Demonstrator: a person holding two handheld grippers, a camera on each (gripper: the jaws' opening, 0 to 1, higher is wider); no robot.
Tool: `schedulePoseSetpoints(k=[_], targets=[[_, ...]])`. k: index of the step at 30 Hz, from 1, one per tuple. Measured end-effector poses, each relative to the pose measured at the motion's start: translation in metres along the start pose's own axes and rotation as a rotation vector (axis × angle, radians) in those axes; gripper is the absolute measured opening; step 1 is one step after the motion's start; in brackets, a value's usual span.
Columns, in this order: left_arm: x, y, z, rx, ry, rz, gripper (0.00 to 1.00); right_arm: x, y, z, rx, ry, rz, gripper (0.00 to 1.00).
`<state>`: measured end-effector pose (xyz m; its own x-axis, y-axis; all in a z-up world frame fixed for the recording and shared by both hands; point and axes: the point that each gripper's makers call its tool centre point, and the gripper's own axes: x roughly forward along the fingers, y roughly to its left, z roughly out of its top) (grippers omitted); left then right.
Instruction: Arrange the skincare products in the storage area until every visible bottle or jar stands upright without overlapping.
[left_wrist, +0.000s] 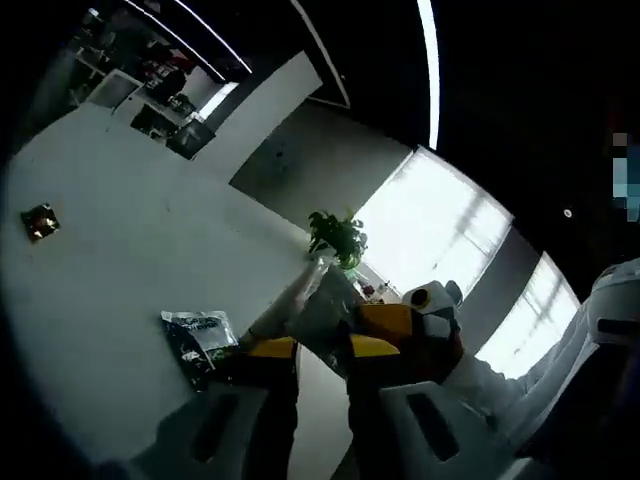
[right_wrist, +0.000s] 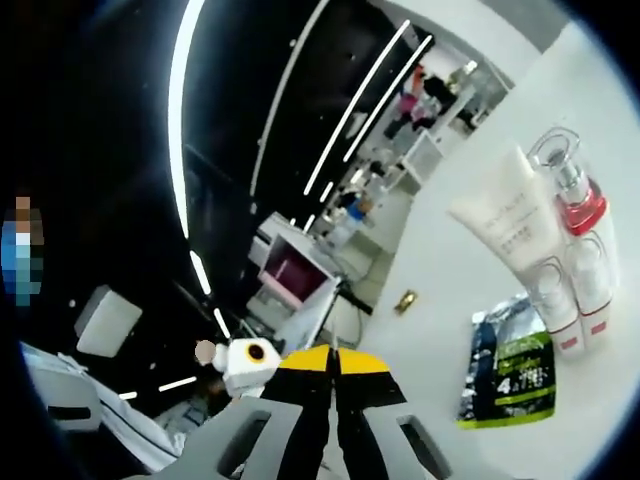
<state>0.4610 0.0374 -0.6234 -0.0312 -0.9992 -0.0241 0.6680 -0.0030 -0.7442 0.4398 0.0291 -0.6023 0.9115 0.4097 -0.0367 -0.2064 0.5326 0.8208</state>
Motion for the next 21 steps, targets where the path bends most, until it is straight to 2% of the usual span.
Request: schedulePoseSetpoints(k=[1, 9, 10, 12, 18, 21], targets=[[0.000, 0.000, 0.002, -0.030, -0.014, -0.005, 0.10, 0.000, 0.000, 0.000, 0.001, 0.000, -0.002, 0.00], [-0.001, 0.005, 0.008, -0.073, -0.056, 0.010, 0.06, 0.001, -0.002, -0.003, -0.027, 0.013, -0.020, 0.00], [-0.002, 0.005, 0.008, -0.073, -0.060, 0.013, 0.05, -0.001, -0.009, 0.004, -0.029, 0.015, -0.023, 0.00], [-0.002, 0.006, 0.009, -0.080, -0.065, 0.014, 0.05, 0.000, -0.010, 0.003, -0.036, 0.023, -0.024, 0.00], [-0.003, 0.010, 0.006, -0.068, -0.055, 0.035, 0.04, 0.002, -0.010, -0.006, -0.072, 0.055, -0.040, 0.00], [-0.004, 0.015, 0.003, -0.046, -0.038, 0.049, 0.04, 0.003, -0.012, -0.012, -0.127, 0.084, -0.067, 0.00]])
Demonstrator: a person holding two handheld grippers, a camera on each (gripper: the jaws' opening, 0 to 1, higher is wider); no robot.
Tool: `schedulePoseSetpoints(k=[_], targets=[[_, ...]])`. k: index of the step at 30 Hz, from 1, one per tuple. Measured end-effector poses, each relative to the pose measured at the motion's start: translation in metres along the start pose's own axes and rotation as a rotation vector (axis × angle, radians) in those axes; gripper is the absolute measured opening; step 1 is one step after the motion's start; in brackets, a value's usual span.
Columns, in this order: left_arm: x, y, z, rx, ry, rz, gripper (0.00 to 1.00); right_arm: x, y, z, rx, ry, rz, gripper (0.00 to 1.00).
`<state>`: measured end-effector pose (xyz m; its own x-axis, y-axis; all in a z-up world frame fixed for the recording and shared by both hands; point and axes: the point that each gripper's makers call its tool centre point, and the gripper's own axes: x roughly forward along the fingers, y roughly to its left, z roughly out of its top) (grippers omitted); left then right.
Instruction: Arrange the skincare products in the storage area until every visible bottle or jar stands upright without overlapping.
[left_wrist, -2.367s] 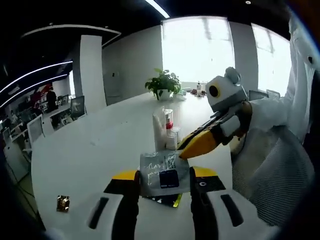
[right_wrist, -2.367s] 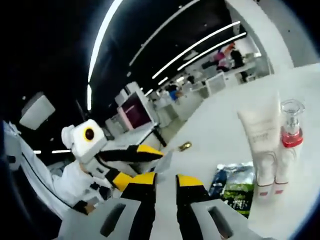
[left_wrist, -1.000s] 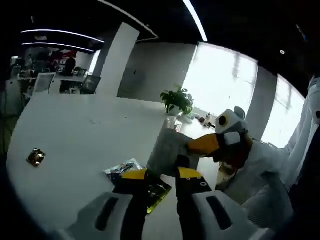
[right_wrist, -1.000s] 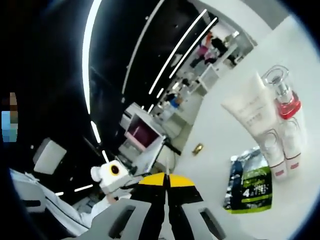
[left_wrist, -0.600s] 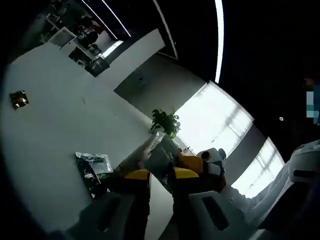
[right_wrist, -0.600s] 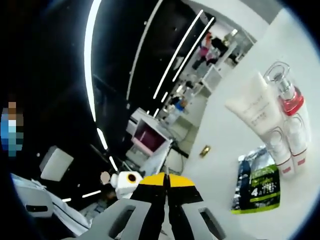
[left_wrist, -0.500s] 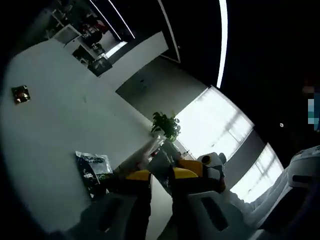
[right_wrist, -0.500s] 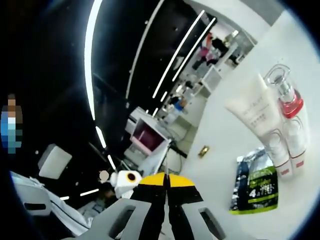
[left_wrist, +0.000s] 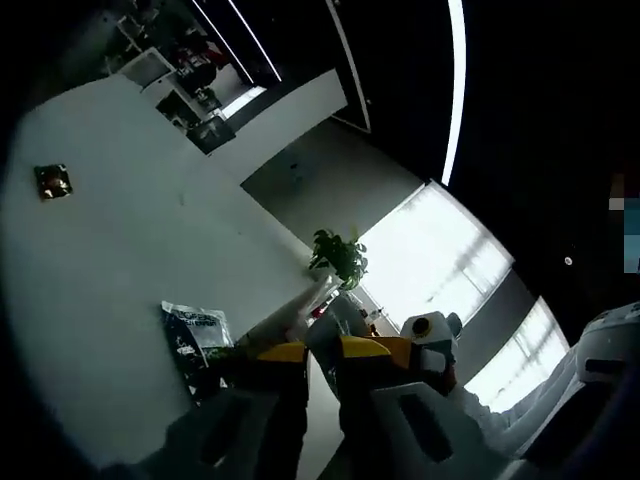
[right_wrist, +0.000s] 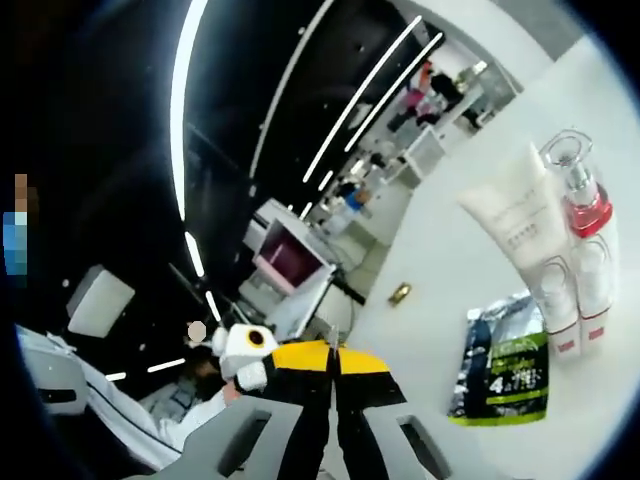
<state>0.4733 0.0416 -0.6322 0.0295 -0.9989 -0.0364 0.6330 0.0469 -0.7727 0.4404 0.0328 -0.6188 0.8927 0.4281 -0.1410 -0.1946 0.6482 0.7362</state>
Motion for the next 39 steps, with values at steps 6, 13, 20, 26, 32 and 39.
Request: schedulePoseSetpoints(k=[6, 13, 20, 26, 32, 39], targets=[[-0.002, 0.006, -0.004, 0.048, 0.027, 0.038, 0.00, 0.003, -0.004, -0.011, -0.099, 0.053, -0.054, 0.00], [-0.004, 0.020, -0.015, 0.167, 0.096, 0.115, 0.00, 0.006, -0.016, -0.027, -0.190, 0.127, -0.110, 0.00], [-0.006, 0.028, -0.017, 0.214, 0.131, 0.138, 0.00, 0.006, -0.024, -0.035, -0.216, 0.176, -0.132, 0.00], [-0.007, 0.034, -0.018, 0.263, 0.158, 0.159, 0.00, 0.005, -0.037, -0.037, -0.269, 0.192, -0.189, 0.00], [-0.010, 0.041, -0.019, 0.329, 0.197, 0.184, 0.00, 0.005, -0.040, -0.039, -0.309, 0.210, -0.203, 0.00], [-0.011, 0.054, -0.025, 0.366, 0.252, 0.211, 0.00, 0.007, -0.042, -0.041, -0.346, 0.221, -0.206, 0.10]])
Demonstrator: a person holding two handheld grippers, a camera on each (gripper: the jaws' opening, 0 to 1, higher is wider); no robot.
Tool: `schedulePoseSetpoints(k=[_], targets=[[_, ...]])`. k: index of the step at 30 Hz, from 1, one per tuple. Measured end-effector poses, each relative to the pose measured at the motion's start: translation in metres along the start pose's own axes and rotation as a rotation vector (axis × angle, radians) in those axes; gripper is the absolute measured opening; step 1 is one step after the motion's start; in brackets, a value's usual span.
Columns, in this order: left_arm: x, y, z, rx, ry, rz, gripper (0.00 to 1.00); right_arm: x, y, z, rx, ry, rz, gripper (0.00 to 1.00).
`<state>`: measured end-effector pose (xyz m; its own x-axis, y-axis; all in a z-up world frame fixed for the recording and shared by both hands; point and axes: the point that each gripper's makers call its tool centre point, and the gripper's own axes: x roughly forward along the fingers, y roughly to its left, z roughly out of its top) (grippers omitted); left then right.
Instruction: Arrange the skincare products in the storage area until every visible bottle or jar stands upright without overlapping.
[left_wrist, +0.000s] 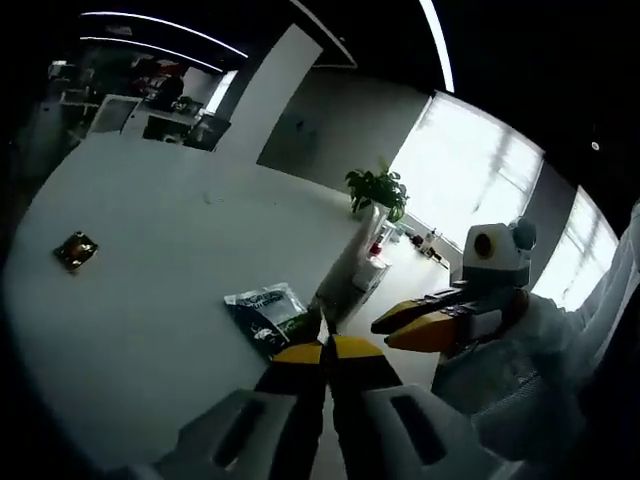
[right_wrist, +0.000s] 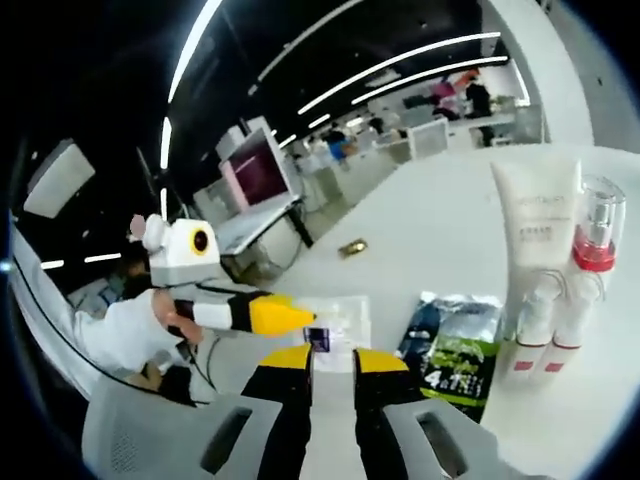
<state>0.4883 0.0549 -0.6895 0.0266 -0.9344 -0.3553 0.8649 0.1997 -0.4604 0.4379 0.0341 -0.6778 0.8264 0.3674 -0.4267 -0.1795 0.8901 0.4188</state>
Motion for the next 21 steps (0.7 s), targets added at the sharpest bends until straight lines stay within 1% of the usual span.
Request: schedulePoseSetpoints(k=[2, 3, 4, 6, 8, 12, 15, 19, 21], targets=[[0.001, 0.001, -0.003, -0.007, 0.007, -0.008, 0.00, -0.001, -0.002, 0.001, -0.001, -0.005, -0.005, 0.11], [0.003, 0.005, -0.007, 0.000, 0.035, -0.007, 0.00, -0.002, -0.004, 0.003, 0.002, -0.010, -0.008, 0.11], [0.003, 0.009, -0.010, 0.011, 0.049, -0.001, 0.00, -0.003, -0.007, 0.005, 0.003, -0.015, -0.011, 0.11], [0.004, 0.015, -0.013, 0.013, 0.068, 0.001, 0.00, -0.004, -0.010, 0.008, 0.002, -0.025, -0.019, 0.12], [0.005, 0.016, -0.017, 0.012, 0.083, 0.004, 0.00, -0.005, -0.013, 0.010, -0.006, -0.031, -0.029, 0.12], [0.006, 0.022, -0.021, 0.023, 0.108, 0.008, 0.00, -0.006, -0.020, 0.012, -0.054, -0.029, -0.063, 0.17], [0.006, 0.022, -0.025, 0.032, 0.127, 0.014, 0.00, -0.006, -0.021, 0.013, -0.074, -0.028, -0.065, 0.19], [0.005, 0.029, -0.029, 0.034, 0.142, 0.030, 0.00, -0.008, -0.019, 0.019, -0.094, -0.049, -0.068, 0.22], [0.006, 0.031, -0.032, 0.037, 0.153, 0.036, 0.00, -0.012, -0.021, 0.023, -0.129, -0.063, -0.090, 0.25]])
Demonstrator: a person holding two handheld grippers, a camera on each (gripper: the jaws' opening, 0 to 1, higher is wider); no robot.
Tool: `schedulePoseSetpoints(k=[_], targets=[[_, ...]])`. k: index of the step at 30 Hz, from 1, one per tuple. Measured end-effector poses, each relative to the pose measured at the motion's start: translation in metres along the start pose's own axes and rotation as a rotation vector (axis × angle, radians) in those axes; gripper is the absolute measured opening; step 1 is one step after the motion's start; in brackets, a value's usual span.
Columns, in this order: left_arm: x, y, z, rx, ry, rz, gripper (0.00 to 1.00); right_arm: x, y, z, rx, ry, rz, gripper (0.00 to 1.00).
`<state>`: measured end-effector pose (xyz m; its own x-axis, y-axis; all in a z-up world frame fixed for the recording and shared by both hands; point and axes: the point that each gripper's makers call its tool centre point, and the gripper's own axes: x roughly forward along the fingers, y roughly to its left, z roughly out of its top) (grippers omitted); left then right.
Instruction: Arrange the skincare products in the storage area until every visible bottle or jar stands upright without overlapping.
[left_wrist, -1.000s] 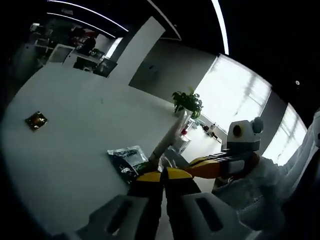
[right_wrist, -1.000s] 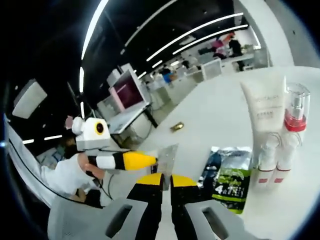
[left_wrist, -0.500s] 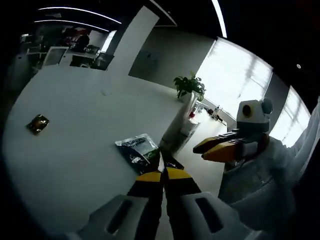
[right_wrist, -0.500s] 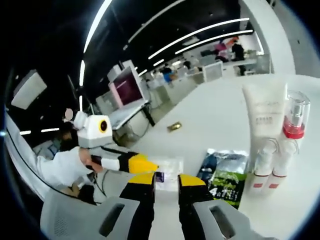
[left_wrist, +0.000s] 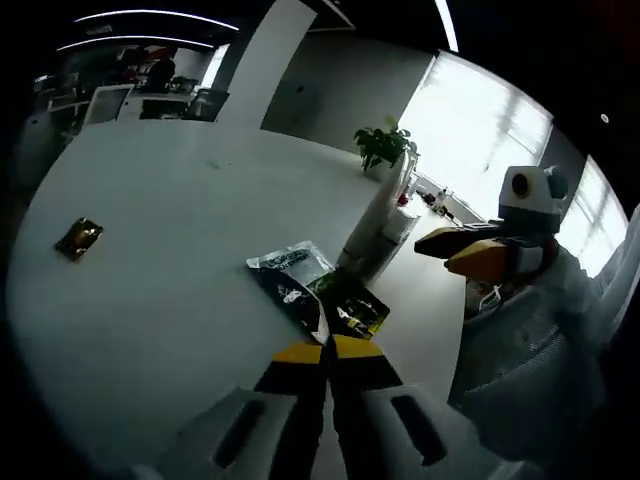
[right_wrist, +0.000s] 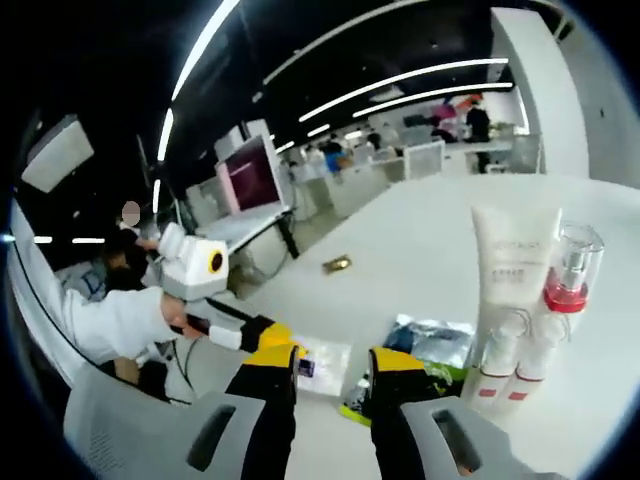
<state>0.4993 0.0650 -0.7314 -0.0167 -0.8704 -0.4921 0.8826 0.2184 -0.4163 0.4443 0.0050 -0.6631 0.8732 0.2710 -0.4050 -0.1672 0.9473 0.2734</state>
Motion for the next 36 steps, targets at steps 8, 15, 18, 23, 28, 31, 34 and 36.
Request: schedulePoseSetpoints(k=[8, 15, 18, 23, 28, 31, 34, 36], targets=[[0.002, 0.003, -0.006, 0.006, 0.026, 0.016, 0.00, -0.014, -0.014, 0.012, -0.098, -0.034, -0.091, 0.32], [0.005, 0.008, -0.007, 0.010, 0.039, 0.032, 0.00, -0.025, -0.032, 0.016, -0.130, -0.046, -0.167, 0.41], [0.006, 0.011, -0.010, 0.028, 0.056, 0.046, 0.00, -0.030, -0.038, 0.020, -0.130, -0.064, -0.190, 0.44], [0.009, 0.018, -0.013, 0.038, 0.072, 0.062, 0.00, -0.036, -0.052, 0.023, -0.190, -0.058, -0.257, 0.50], [0.012, 0.023, -0.018, 0.073, 0.096, 0.093, 0.00, -0.043, -0.060, 0.027, -0.166, -0.084, -0.276, 0.53], [0.015, 0.025, -0.020, 0.089, 0.107, 0.105, 0.00, -0.044, -0.060, 0.029, -0.154, -0.095, -0.277, 0.53], [0.019, 0.027, -0.023, 0.136, 0.125, 0.117, 0.00, -0.046, -0.065, 0.026, -0.174, -0.074, -0.299, 0.54], [0.021, 0.028, -0.024, 0.156, 0.134, 0.123, 0.00, -0.047, -0.068, 0.024, -0.182, -0.058, -0.310, 0.58]])
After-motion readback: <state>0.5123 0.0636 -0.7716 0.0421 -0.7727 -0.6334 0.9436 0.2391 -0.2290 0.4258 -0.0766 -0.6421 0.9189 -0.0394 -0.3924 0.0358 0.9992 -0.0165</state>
